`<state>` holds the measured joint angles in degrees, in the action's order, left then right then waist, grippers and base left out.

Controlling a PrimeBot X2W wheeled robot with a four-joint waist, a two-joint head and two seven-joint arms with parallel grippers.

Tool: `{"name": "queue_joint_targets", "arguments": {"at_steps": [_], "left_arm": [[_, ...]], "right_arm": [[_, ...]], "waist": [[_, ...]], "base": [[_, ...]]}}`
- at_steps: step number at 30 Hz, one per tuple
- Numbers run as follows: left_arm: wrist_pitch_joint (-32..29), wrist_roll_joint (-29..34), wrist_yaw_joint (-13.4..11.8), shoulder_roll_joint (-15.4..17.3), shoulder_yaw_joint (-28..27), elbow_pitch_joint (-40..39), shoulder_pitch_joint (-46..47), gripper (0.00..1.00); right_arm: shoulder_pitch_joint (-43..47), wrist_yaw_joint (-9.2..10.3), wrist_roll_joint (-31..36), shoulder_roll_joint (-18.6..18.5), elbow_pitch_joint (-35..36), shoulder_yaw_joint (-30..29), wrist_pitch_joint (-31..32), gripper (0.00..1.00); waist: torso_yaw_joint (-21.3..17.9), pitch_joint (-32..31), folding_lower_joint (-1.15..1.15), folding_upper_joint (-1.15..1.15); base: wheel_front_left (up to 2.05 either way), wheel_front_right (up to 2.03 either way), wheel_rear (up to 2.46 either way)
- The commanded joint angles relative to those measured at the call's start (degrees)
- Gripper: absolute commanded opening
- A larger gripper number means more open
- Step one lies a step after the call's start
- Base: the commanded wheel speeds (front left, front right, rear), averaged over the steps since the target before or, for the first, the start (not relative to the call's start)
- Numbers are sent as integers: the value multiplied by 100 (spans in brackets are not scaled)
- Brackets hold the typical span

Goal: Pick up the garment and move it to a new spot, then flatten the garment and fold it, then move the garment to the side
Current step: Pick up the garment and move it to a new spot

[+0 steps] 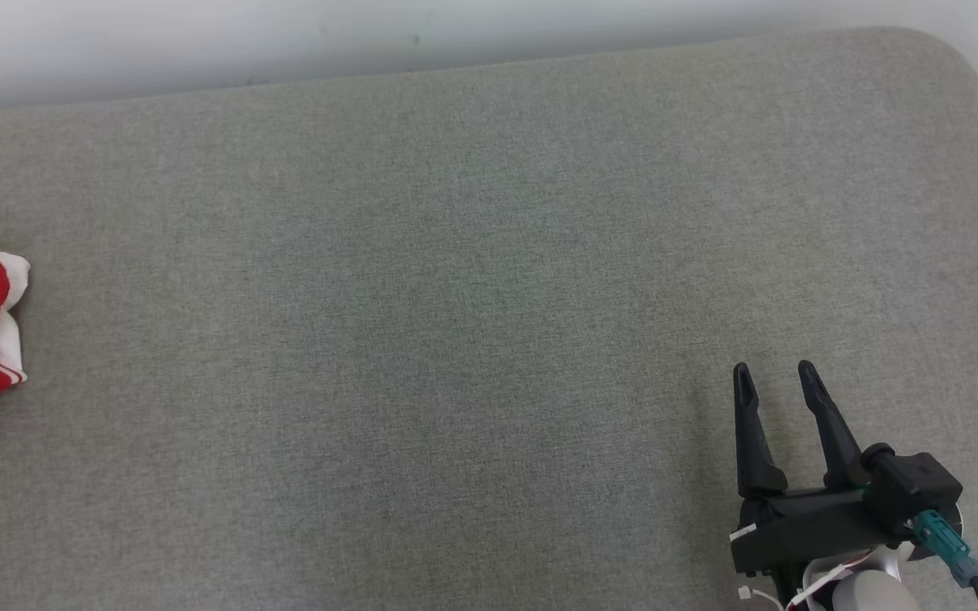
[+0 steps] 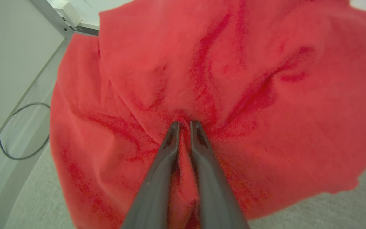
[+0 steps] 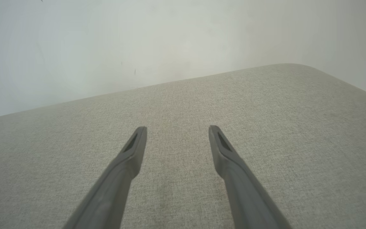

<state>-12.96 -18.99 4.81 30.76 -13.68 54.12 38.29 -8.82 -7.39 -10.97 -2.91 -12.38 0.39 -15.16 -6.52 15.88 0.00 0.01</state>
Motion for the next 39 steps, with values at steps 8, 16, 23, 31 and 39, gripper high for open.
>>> {"name": "queue_joint_targets", "arguments": {"at_steps": [8, 16, 23, 31, 39], "left_arm": [[1027, 120, 28, 152, 84, -370, 211, 0], [1647, 128, 151, 196, 289, -1239, 622, 0], [1612, 72, 223, 172, 586, -2282, 953, 0], [1168, -43, 241, 8, 1047, -3703, 1244, 0], [718, -254, 238, -364, 1486, -4685, 1378, 0]], "right_arm": [[148, -19, 99, 7, -27, -86, -10, 100], [309, -19, 96, 7, -78, -71, -10, 100], [385, -19, 41, 7, -105, -27, -10, 100], [394, -19, -87, 7, -155, 89, -11, 100], [362, -19, -163, 7, -166, 189, -10, 100]], "waist": [[222, -239, 0, -1], [436, -581, 0, -1], [446, -730, 0, -1], [164, -834, 0, -1], [-424, -830, 0, -1]], "base": [[0, 0, 0], [0, 0, 0], [0, 0, 0], [0, 0, 0], [0, 0, 0]]}}
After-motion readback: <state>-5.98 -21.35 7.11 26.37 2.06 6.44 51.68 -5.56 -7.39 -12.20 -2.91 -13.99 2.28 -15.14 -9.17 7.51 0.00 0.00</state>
